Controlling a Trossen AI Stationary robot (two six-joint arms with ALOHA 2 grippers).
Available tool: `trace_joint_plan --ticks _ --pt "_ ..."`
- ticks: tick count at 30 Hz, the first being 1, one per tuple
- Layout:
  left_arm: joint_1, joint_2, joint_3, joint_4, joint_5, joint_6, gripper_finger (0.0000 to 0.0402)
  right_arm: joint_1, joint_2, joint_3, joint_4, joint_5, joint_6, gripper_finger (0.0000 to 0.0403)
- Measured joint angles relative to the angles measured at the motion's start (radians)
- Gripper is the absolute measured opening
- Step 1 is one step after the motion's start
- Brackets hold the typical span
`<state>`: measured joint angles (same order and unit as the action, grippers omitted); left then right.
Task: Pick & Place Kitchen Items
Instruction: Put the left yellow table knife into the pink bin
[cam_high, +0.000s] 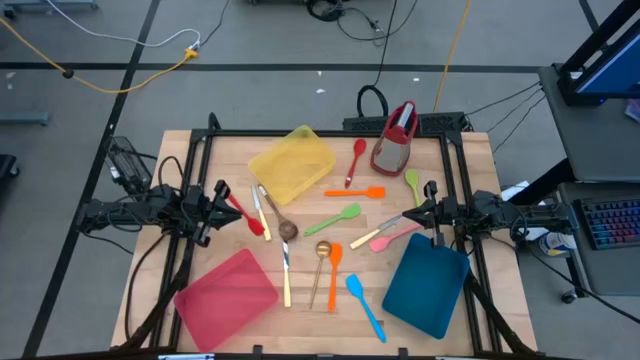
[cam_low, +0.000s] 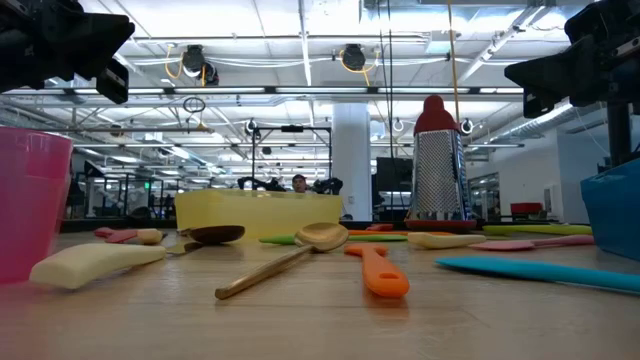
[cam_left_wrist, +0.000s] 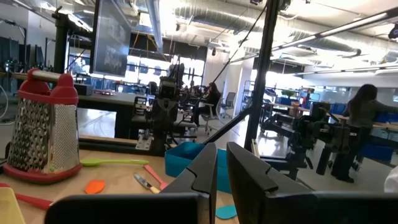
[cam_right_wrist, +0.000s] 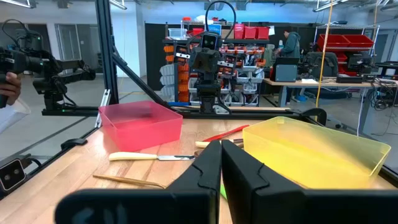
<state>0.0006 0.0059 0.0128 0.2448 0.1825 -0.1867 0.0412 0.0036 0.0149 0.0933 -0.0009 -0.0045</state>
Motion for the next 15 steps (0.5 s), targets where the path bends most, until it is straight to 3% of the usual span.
trace_joint_plan --ticks 8,15 --pt "0.0 0.0 0.0 0.0 -0.01 0.047 0.0042 0.0 0.0 0.0 0.0 0.0 0.0 0.0009" --pt "0.0 0.0 0.0 0.0 -0.286 0.174 0.0042 0.0 0.0 0.0 0.0 0.0 0.0 0.0009"
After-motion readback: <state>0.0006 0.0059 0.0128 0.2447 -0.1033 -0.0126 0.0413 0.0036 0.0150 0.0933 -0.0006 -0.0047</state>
